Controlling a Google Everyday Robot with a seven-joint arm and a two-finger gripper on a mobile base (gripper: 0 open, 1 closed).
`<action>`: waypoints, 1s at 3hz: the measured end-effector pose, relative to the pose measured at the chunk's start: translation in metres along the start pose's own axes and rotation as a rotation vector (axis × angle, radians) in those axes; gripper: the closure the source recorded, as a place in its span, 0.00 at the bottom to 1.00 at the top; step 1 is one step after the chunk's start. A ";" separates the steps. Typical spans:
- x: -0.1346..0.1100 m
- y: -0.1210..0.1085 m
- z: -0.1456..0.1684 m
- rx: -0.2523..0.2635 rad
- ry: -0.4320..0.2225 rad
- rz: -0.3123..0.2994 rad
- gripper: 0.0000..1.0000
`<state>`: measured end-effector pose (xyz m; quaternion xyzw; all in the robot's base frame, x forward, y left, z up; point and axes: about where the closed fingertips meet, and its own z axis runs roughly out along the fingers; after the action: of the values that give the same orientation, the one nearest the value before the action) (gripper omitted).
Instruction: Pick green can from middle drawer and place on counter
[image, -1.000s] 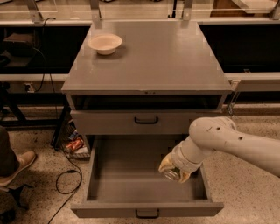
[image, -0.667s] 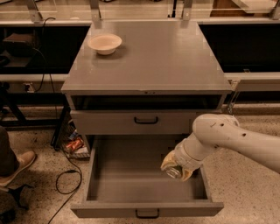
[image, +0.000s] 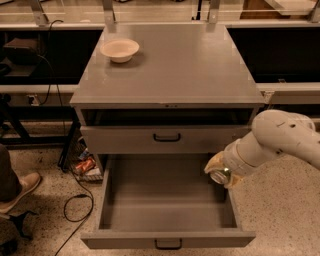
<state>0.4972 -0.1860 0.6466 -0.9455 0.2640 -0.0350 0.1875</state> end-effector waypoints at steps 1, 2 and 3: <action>0.017 -0.008 -0.034 0.001 0.116 0.016 1.00; 0.017 -0.008 -0.034 0.002 0.114 0.018 1.00; 0.046 0.000 -0.071 0.071 0.115 0.063 1.00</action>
Offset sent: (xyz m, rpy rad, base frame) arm 0.0117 -0.0128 0.0296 -0.0464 -0.0763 -0.0514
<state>0.5255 -0.2335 0.7115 -0.9260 0.3023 -0.0928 0.2063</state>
